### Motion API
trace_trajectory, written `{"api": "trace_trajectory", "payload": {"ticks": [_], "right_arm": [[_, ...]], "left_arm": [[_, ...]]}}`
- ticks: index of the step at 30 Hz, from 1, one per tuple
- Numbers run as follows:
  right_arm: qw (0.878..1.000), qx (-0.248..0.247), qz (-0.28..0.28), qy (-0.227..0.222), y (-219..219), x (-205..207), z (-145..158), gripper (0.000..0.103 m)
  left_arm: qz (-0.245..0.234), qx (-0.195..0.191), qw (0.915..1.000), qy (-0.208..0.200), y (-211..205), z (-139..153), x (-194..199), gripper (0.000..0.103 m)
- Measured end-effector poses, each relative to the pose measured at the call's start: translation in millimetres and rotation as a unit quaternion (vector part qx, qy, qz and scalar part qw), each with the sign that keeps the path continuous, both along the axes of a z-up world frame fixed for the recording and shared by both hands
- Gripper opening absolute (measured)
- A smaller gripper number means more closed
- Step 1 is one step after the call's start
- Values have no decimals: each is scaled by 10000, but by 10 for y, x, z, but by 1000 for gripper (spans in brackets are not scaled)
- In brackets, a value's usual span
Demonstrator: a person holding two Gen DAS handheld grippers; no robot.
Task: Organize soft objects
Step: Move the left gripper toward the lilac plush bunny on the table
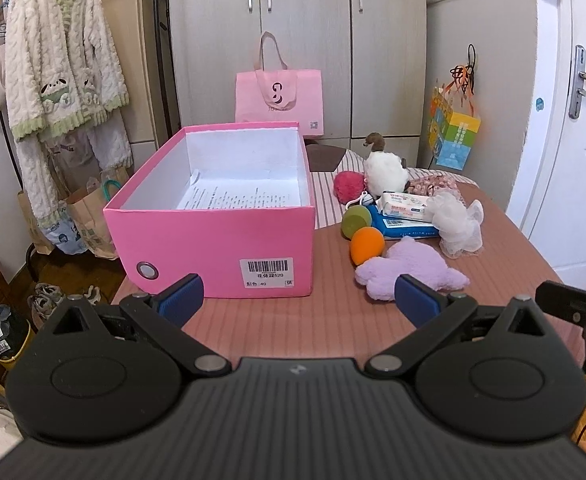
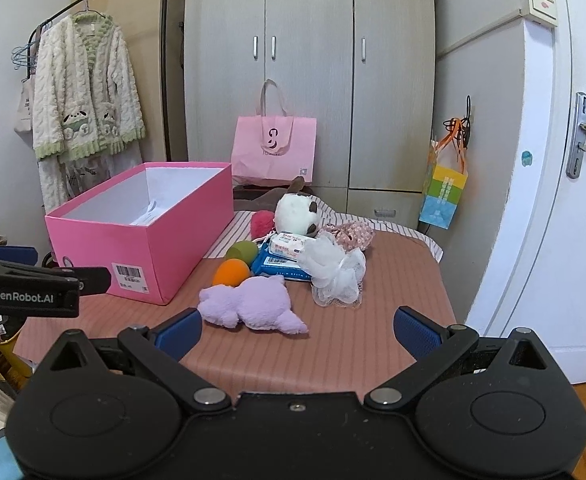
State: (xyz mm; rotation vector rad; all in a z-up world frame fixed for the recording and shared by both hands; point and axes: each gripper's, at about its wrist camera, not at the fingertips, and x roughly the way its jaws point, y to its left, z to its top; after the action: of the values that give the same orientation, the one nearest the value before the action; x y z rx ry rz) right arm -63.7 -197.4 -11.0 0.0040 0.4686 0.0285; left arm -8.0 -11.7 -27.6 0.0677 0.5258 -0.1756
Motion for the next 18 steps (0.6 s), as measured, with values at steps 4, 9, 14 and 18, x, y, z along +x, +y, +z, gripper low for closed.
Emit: {"api": "trace_trajectory", "payload": {"ticks": [4,9,14,18], "right_arm": [[9999,37,148,-20,9,-19,12,103],[9994,-36,327,-60,49,5,14,103],[9973,6,629,-370,19,29,21,103],[9954,267,633,-664,-160,158,-45,103]], "left_arm": [[8,-29,10000,28,9,-6,15,103],[-69,-304,9990,306,17,-26,113,103],[-111,-483,9984,265,-22,-28,164,103],[-398,-952,9945,167,-41,-21,218,103]]}}
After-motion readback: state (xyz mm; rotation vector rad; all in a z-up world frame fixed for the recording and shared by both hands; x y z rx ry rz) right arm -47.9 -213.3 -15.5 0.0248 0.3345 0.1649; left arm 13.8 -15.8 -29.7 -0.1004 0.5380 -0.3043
